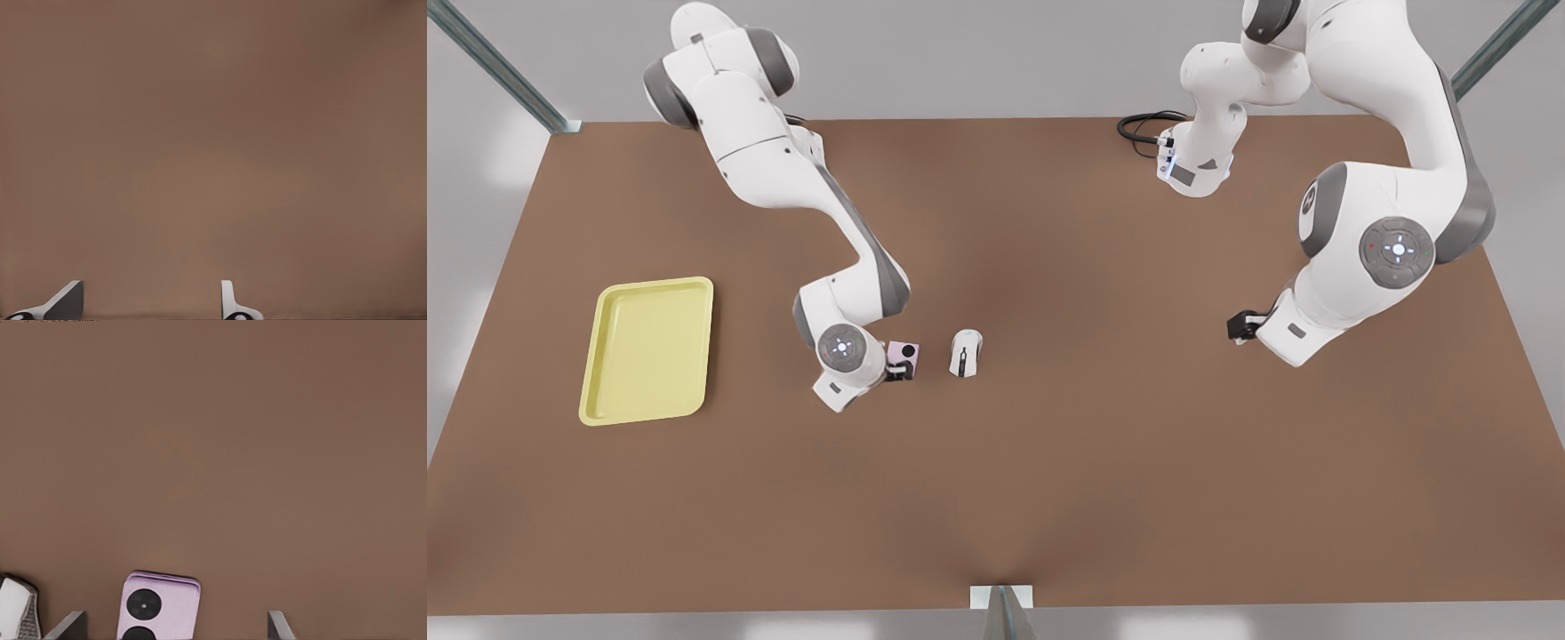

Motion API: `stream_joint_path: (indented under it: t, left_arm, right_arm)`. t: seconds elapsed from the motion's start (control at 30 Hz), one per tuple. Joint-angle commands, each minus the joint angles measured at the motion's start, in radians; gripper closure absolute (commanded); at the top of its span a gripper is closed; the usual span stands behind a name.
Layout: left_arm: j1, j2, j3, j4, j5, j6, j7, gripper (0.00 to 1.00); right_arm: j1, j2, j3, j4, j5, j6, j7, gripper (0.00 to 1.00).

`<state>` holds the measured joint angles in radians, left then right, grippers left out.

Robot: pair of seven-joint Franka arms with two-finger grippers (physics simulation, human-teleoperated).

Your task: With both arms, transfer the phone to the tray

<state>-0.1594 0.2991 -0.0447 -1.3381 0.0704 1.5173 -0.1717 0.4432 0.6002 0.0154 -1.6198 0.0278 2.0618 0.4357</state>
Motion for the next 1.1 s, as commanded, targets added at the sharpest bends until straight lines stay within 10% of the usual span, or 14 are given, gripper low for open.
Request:
stream_joint_path:
  t: [0.0, 1.07]
  left_arm:
    - [0.000, 0.000, 0.000, 0.000, 0.000, -0.008, 0.204, 0.00]
    - [-0.011, 0.028, 0.000, -0.003, 0.009, 0.001, 0.146, 0.00]
  right_arm:
    - [0.002, 0.009, 0.000, -0.003, 0.009, 0.112, 0.337, 0.00]
    - [0.045, 0.012, 0.024, -0.255, 0.055, 0.336, 0.239, 0.00]
